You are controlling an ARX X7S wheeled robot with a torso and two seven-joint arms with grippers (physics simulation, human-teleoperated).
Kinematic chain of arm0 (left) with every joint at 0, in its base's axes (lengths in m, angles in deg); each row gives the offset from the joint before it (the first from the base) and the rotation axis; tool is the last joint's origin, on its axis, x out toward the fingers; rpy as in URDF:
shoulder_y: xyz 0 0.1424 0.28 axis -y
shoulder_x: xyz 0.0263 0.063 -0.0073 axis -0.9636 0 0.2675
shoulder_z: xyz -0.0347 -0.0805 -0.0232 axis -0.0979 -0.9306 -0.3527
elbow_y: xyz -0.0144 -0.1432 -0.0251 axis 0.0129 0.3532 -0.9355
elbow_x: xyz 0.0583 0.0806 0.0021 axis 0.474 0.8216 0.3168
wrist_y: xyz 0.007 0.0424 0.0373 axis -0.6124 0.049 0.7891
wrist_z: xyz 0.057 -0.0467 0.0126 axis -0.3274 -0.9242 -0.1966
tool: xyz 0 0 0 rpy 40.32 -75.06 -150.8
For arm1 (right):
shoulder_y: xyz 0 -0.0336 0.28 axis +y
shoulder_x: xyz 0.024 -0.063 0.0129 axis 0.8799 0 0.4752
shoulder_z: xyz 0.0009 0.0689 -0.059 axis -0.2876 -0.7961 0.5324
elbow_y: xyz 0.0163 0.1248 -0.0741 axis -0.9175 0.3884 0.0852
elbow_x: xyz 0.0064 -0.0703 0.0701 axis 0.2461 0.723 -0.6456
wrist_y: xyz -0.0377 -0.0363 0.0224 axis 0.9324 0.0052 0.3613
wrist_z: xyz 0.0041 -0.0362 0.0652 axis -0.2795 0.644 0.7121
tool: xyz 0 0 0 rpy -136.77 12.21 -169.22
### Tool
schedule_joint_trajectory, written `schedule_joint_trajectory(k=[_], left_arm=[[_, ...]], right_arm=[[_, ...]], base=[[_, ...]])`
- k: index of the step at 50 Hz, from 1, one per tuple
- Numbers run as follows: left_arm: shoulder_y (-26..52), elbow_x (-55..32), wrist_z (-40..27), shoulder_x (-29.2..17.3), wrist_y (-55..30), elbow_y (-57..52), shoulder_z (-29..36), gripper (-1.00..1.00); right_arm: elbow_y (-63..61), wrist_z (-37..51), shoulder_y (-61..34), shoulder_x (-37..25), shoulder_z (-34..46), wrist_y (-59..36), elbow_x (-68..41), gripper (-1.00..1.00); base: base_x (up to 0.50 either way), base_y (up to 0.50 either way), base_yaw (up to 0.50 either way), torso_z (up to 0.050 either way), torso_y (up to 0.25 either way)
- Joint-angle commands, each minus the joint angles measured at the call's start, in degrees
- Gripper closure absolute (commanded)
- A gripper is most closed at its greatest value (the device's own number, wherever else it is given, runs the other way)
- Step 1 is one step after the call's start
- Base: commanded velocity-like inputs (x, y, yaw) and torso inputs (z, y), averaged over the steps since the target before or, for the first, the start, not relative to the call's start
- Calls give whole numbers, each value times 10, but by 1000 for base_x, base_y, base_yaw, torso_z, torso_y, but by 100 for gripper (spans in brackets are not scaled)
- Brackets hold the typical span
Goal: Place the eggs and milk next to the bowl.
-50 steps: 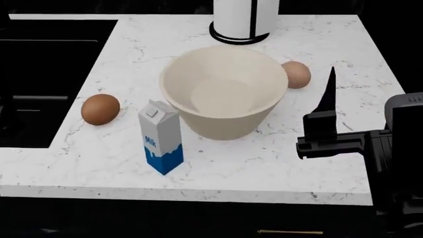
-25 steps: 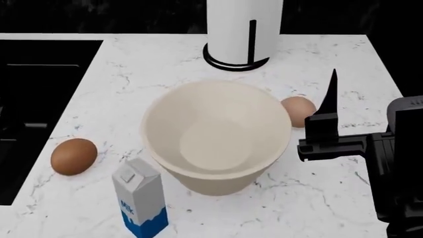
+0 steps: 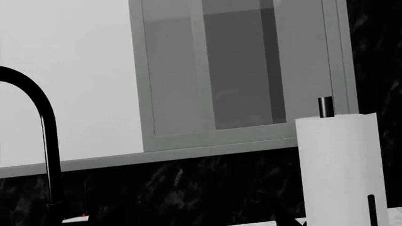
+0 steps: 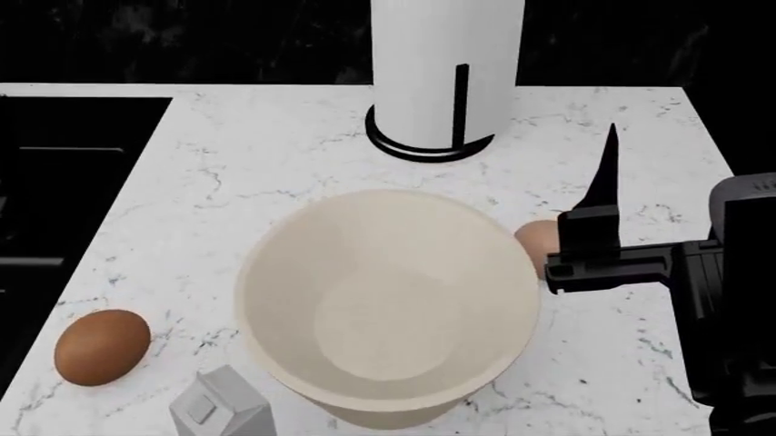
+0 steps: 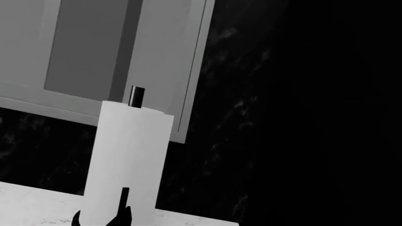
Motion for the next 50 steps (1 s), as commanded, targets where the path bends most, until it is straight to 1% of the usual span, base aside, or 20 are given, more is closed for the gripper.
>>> schedule_joint_trajectory(k=[1, 8, 12, 14, 22, 23, 29, 32, 37, 38, 39, 44, 50], left_arm=[[6, -5, 11, 11, -24, 11, -17, -100], [36, -33, 15, 6, -70, 25, -18, -100], [63, -47, 26, -9, -108, 42, -10, -100], [77, -60, 38, -25, -142, 50, -1, -100], [113, -76, 63, -66, -197, 69, 14, -100], [119, -84, 73, -77, -216, 70, 22, -100], [125, -118, 96, -116, -287, 44, 37, -100], [133, -137, 99, -125, -319, 36, 34, -100], [143, -164, 120, -152, -366, 20, 51, -100], [144, -171, 117, -151, -374, 17, 43, -100], [144, -170, 123, -160, -374, 12, 51, -100], [140, -193, 135, -175, -396, 0, 47, -100], [132, -202, 156, -194, -392, -8, 50, -100]], right_arm=[[-6, -9, 3, 11, -16, -2, 8, -100], [-8, -9, 8, 10, -21, 2, 6, -100], [-8, -9, 9, 9, -23, 3, 5, -100], [-8, -10, 11, 10, -23, 3, 3, -100], [-6, -11, 9, 9, -20, 4, 2, -100], [-7, -11, 7, 9, -20, 2, 1, -100], [-7, -11, 7, 8, -19, 2, 1, -100], [-5, -12, 8, 9, -18, 3, 0, -100], [-3, -13, 12, 10, -19, 9, 1, -100], [-2, -13, 14, 10, -19, 11, 2, -100], [-1, -14, 16, 10, -19, 13, 2, -100], [-6, -10, 14, 10, -20, 6, -2, -100], [-7, -9, 14, 10, -18, 6, -1, -100]], base=[[0, 0, 0, 0, 0], [0, 0, 0, 0, 0], [0, 0, 0, 0, 0], [0, 0, 0, 0, 0], [0, 0, 0, 0, 0], [0, 0, 0, 0, 0], [0, 0, 0, 0, 0], [0, 0, 0, 0, 0], [0, 0, 0, 0, 0], [0, 0, 0, 0, 0], [0, 0, 0, 0, 0], [0, 0, 0, 0, 0], [0, 0, 0, 0, 0]])
